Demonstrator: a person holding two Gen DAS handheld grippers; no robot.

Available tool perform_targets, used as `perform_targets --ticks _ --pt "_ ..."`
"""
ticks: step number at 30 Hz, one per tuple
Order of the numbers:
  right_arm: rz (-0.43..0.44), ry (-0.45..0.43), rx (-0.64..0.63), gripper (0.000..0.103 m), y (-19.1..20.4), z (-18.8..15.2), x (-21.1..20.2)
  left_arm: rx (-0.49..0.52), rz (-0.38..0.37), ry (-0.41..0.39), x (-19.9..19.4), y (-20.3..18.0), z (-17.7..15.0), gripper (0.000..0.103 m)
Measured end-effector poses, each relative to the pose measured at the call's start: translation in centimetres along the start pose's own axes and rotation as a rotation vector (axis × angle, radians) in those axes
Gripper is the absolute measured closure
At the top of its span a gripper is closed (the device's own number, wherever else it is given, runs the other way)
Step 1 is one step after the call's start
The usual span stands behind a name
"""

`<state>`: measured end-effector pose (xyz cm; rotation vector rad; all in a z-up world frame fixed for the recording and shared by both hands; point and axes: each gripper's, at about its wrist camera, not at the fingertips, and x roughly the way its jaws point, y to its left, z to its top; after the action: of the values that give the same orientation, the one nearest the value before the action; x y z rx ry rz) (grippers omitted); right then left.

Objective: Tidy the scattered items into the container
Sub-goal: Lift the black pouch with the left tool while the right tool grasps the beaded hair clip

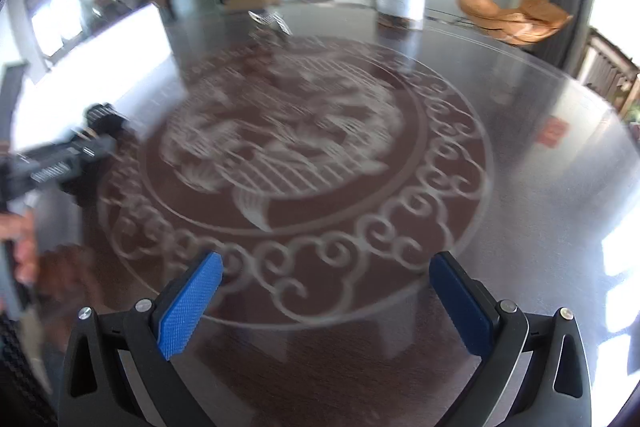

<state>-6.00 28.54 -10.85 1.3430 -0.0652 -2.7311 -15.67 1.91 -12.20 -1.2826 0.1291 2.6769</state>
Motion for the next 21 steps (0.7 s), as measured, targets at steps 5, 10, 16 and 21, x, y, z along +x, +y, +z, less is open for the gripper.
perform_targets --ticks 5,10,16,21 --pt "0.061 -0.066 -0.146 0.0 2.3 9.1 3.2 -0.005 -0.004 0.001 0.2 -0.2 0.3 0.061" --pt "0.084 -0.011 -0.211 0.0 5.0 19.7 12.0 -0.003 -0.002 0.001 0.3 -0.2 0.3 0.06" --pt "0.022 0.068 -0.163 0.001 7.1 26.0 20.1 0.0 -0.001 0.001 0.4 -0.2 0.4 0.06" --pt "0.002 0.061 -0.139 0.04 7.6 27.5 22.9 -0.002 -0.002 0.002 0.4 0.0 0.5 0.06"
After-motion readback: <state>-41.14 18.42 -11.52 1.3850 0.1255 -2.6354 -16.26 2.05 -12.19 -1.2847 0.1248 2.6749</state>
